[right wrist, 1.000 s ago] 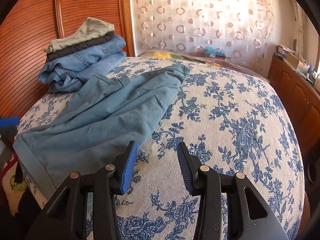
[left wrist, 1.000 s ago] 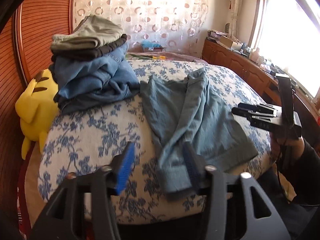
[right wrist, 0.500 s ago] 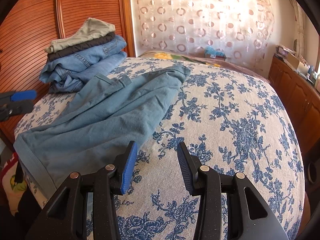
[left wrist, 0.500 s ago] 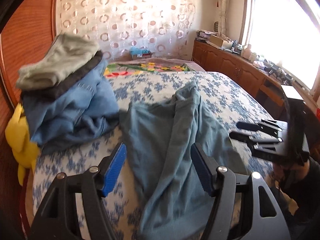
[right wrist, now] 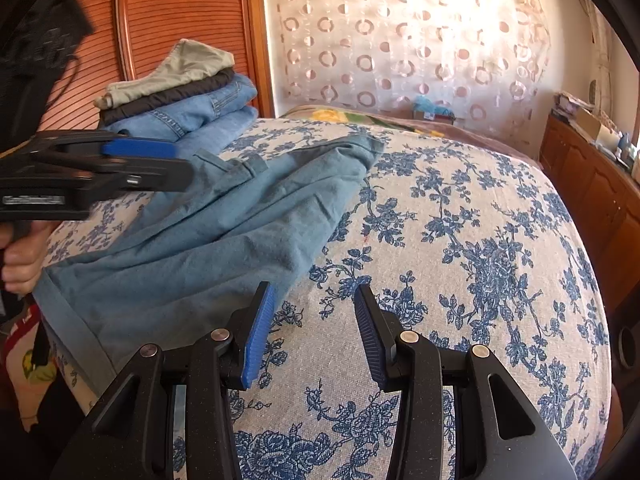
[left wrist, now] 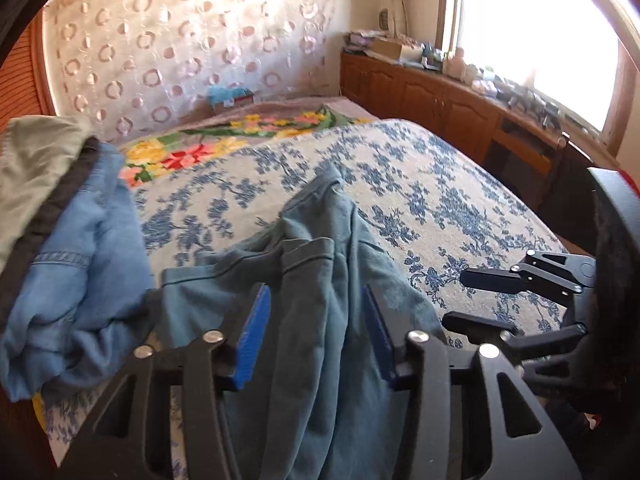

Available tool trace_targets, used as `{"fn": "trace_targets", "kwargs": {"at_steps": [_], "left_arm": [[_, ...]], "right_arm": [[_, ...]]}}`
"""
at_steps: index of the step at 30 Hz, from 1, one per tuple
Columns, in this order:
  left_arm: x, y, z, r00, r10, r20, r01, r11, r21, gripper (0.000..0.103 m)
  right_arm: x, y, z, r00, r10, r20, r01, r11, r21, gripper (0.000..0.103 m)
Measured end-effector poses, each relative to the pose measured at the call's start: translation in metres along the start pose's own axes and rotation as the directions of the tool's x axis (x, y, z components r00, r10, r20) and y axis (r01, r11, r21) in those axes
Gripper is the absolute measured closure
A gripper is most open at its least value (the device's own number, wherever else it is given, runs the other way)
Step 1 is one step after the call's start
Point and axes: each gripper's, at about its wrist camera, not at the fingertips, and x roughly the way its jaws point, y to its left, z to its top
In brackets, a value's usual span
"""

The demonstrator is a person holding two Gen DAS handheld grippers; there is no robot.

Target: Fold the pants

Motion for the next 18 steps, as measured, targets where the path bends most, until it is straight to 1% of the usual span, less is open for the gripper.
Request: {"fn": "trace_targets", "kwargs": {"at_steps": [1,3,4,7,10,12,13,14,16,18], "left_arm": [[0.005,-0.001,0.002,1.000,-0.001,-0.012,0.001,1.000,0.001,0.064],[0.011,-0.004,0.004,1.000,0.009,-0.025,-0.008,1.000,0.010,0.067],[0.015,-0.006,0.006,0.999,0.012,-0.033,-0.011,1.000,0.018,0.071],[0.022,-0.005,0.010,0.999,0.020,-0.044,-0.020,1.000,0.018,0.072],[0.027,0.001,0.014,0.998,0.035,-0.048,-0.035,0.999,-0.007,0.073],[0.030,0.004,0.014,0.998,0.039,-0.054,-0.040,0.999,-0.010,0.080],[0.031,0.006,0.013,0.998,0.039,-0.058,-0.040,0.999,-0.012,0.088],[0.032,0.007,0.013,0.998,0.036,-0.059,-0.037,0.999,-0.015,0.093],[0.030,0.010,0.013,0.998,0.031,-0.055,-0.032,0.999,-0.024,0.099],[0.026,0.013,0.013,0.999,0.033,-0.041,-0.034,0.999,-0.037,0.099]], "right_arm": [[0.000,0.000,0.000,1.000,0.001,0.002,-0.001,1.000,-0.002,0.061],[-0.001,0.000,0.000,1.000,0.003,0.005,-0.003,1.000,-0.005,0.061],[-0.001,0.000,0.000,1.000,0.004,0.006,-0.004,1.000,-0.006,0.061],[-0.002,0.000,-0.001,1.000,0.005,0.010,-0.005,1.000,-0.007,0.061],[-0.003,0.001,-0.001,1.000,0.005,0.016,-0.005,1.000,-0.007,0.061],[-0.003,0.001,-0.001,1.000,0.005,0.016,-0.005,1.000,-0.008,0.061],[-0.003,0.001,-0.001,1.000,0.006,0.016,-0.006,1.000,-0.009,0.061],[-0.003,0.001,-0.001,1.000,0.007,0.016,-0.007,1.000,-0.010,0.061],[-0.003,0.001,-0.001,1.000,0.007,0.016,-0.007,1.000,-0.010,0.061],[-0.003,0.001,-0.001,1.000,0.006,0.017,-0.006,1.000,-0.010,0.061]]}}
